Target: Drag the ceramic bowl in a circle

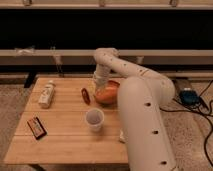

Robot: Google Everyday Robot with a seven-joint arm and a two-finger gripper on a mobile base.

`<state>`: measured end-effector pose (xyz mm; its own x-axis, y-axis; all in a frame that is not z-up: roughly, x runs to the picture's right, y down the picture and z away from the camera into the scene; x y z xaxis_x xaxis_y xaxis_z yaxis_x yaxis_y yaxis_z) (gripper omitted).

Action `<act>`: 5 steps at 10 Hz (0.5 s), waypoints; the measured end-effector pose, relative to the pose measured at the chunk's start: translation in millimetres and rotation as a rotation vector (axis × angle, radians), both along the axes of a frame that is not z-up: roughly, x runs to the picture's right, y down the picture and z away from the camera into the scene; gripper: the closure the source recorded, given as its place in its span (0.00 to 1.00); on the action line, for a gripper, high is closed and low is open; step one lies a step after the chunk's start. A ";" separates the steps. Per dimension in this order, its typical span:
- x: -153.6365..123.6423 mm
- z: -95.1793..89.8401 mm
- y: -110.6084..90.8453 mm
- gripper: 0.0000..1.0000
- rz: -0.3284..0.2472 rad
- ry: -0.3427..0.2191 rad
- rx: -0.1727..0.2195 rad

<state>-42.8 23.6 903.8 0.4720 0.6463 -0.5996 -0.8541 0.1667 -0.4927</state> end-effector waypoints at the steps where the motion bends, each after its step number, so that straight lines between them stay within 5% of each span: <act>1: 1.5 1.4 -0.9 0.20 -0.004 0.002 0.001; 5: 23.9 7.7 -33.1 0.20 -0.010 0.032 0.058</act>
<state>-18.9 -9.5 911.5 0.4604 0.6754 -0.5761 -0.8671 0.2031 -0.4549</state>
